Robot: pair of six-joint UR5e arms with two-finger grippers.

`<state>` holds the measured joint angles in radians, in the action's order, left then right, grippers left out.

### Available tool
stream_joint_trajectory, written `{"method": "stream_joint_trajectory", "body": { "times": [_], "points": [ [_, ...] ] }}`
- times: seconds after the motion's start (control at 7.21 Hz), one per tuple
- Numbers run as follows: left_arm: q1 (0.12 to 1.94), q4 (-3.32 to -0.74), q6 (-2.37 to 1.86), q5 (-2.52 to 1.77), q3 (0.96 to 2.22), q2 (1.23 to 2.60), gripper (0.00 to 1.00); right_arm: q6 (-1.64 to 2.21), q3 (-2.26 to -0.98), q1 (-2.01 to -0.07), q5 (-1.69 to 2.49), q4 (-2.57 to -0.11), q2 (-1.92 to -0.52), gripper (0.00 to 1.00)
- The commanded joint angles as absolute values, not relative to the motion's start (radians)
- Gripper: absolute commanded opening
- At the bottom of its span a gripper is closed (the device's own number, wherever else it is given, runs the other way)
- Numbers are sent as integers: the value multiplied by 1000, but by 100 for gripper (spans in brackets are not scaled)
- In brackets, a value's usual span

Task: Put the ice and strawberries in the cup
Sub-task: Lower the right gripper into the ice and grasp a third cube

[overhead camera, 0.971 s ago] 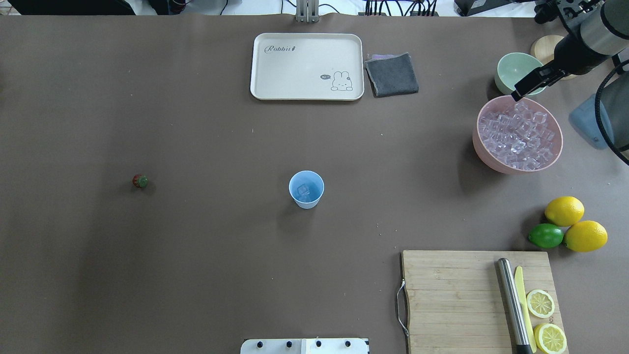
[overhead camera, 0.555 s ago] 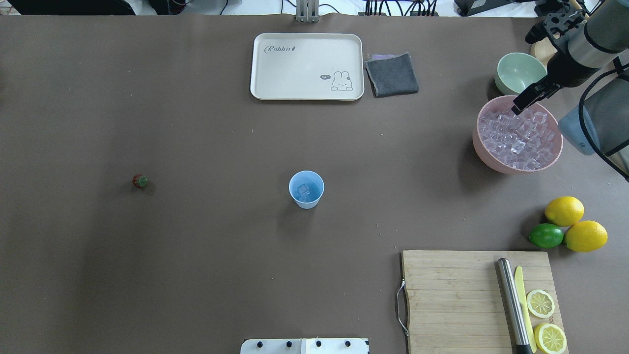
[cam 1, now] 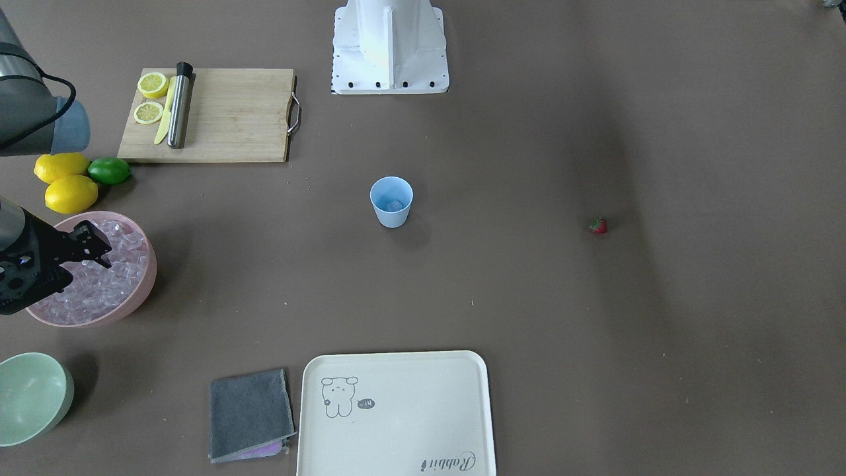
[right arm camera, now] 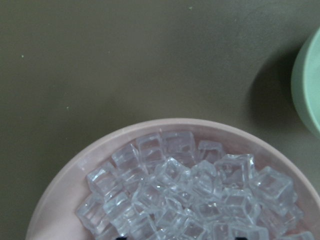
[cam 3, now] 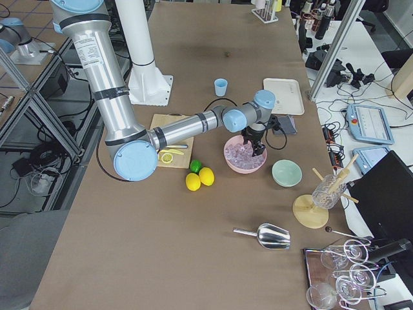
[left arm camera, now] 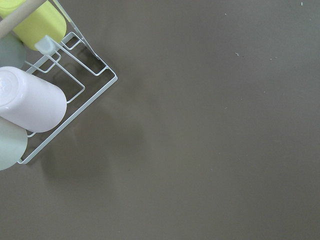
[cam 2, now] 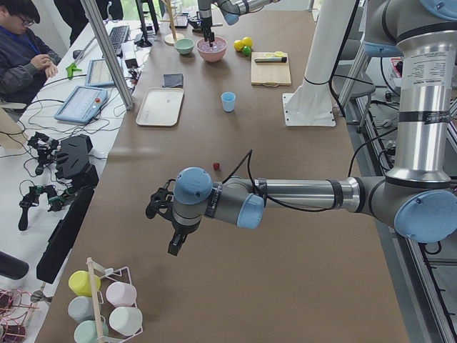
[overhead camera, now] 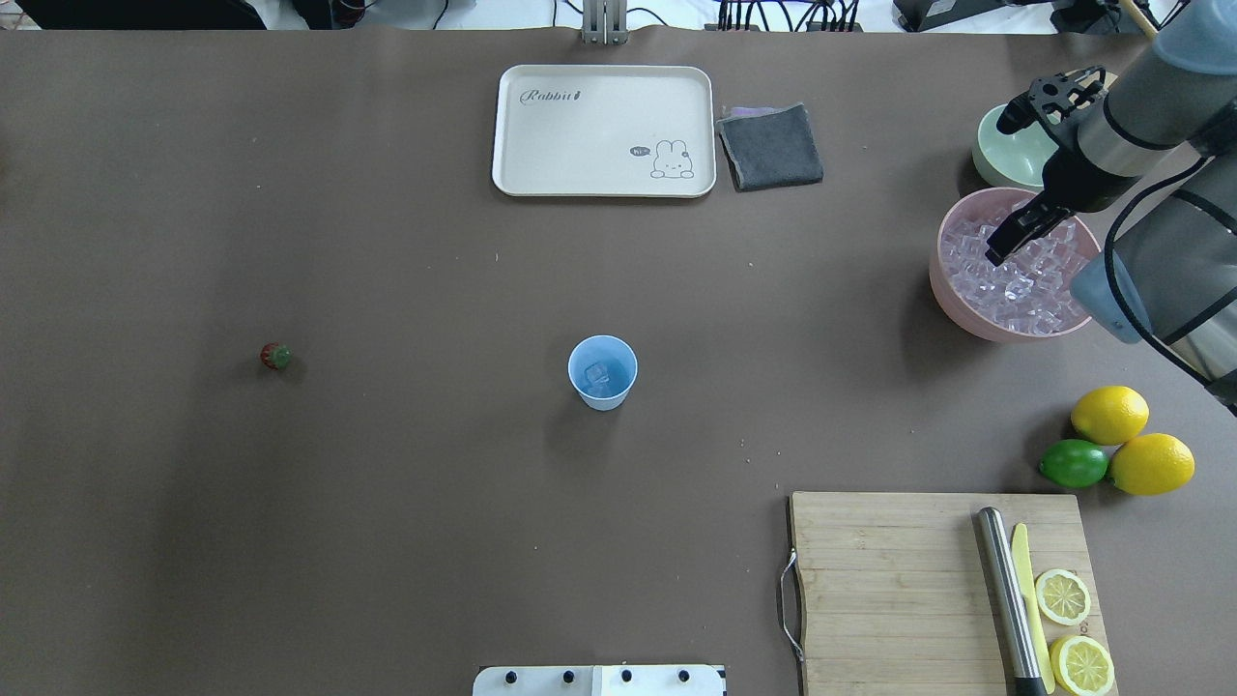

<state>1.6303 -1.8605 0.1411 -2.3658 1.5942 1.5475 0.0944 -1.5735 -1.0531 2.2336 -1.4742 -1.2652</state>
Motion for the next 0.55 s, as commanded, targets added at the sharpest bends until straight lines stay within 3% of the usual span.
{"method": "stream_joint_trajectory", "body": {
  "times": [0.0, 0.42],
  "points": [
    [1628, -1861, 140, -2365, 1595, 1551, 99, 71, -1572, -1035, 2229, -1476, -1272, 69],
    [1626, -1858, 138, -2365, 1601, 1559, 99, -25, -1568, -1035, 2240, -1476, -1307, 70]
  ]
}}
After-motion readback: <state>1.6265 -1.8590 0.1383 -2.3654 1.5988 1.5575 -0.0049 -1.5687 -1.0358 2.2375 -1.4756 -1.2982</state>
